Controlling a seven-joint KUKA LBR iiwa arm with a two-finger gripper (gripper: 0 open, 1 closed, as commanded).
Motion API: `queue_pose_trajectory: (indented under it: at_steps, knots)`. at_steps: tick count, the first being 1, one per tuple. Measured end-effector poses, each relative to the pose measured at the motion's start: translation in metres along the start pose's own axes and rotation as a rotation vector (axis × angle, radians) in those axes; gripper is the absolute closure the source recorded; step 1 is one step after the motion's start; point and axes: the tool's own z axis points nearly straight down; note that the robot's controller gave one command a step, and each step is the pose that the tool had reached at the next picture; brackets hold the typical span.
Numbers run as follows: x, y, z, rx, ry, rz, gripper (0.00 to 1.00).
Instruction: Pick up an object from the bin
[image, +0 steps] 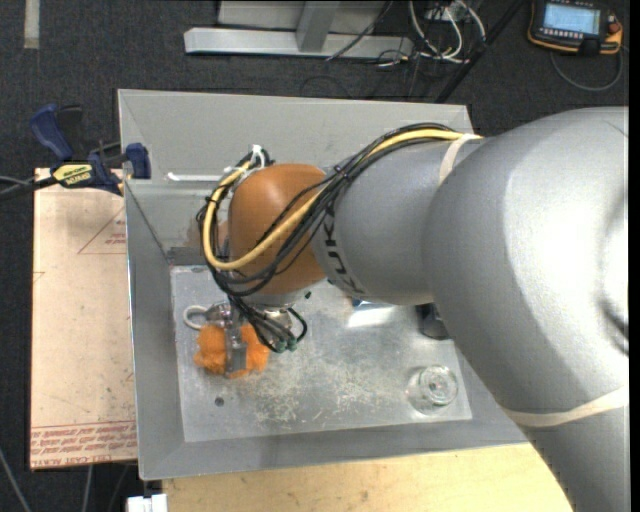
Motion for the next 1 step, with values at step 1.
queue_pose_trajectory:
  at_steps: [1]
  knots:
    - [0.0000,0.0000,0.0000,0.000,0.000,0.000,1.00]
